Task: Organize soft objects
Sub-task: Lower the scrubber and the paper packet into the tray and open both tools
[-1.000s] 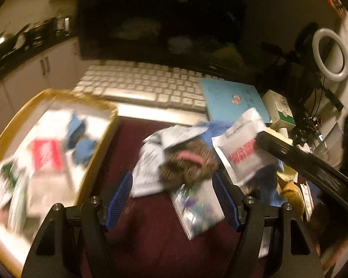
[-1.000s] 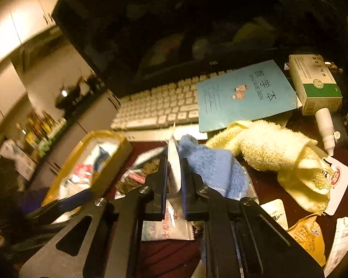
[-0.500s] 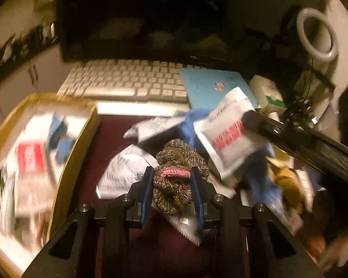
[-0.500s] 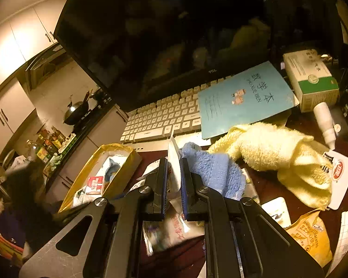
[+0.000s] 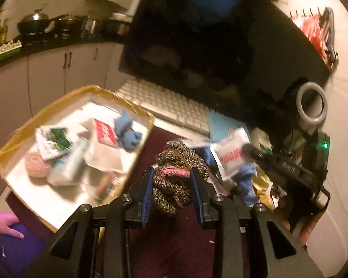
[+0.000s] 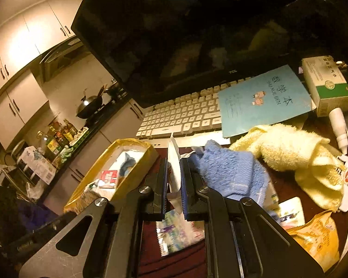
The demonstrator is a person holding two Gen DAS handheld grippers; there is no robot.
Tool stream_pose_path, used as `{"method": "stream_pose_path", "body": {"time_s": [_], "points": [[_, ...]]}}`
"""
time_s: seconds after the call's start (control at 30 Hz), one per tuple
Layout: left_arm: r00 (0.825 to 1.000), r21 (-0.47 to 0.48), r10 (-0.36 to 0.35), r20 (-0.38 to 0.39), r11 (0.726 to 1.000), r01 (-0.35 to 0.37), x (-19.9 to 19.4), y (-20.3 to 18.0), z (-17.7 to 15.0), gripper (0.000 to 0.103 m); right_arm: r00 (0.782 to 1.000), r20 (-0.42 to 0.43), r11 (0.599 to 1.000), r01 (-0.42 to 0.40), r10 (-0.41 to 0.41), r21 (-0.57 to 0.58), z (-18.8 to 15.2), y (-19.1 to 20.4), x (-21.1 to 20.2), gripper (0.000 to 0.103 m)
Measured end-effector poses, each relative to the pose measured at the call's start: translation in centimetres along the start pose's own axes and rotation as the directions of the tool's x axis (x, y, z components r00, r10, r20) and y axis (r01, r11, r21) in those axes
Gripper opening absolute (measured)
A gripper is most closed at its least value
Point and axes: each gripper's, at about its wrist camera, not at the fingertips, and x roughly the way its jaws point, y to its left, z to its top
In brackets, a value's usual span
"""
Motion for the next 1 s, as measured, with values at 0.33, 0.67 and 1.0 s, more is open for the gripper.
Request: {"method": "stream_pose_path", "body": {"time_s": [0.33, 0.67, 1.0], "points": [[0.991, -0.141, 0.111, 0.071, 0.985, -0.1, 0.2, 6.5, 4.7, 0.03, 0.986, -0.124, 0.992, -0.12, 0.114, -0.043, 1.8, 8.5, 5.4, 0.01], [0.985, -0.204, 0.17, 0.009, 0.965, -0.165, 4.6, 12.9, 8.8, 0.03, 0.963, -0.265, 0.988, -0.09, 0.055, -0.124, 2.9, 13.1, 17.5, 0.01], [0.952, -0.157, 0.237, -0.193, 0.95, -0.268, 9.4, 14.0, 8.6, 0.034, 0.928, -0.372, 0.985, -0.051, -0.014, -0.166, 0.7, 12.5, 23.3, 0.01]]}}
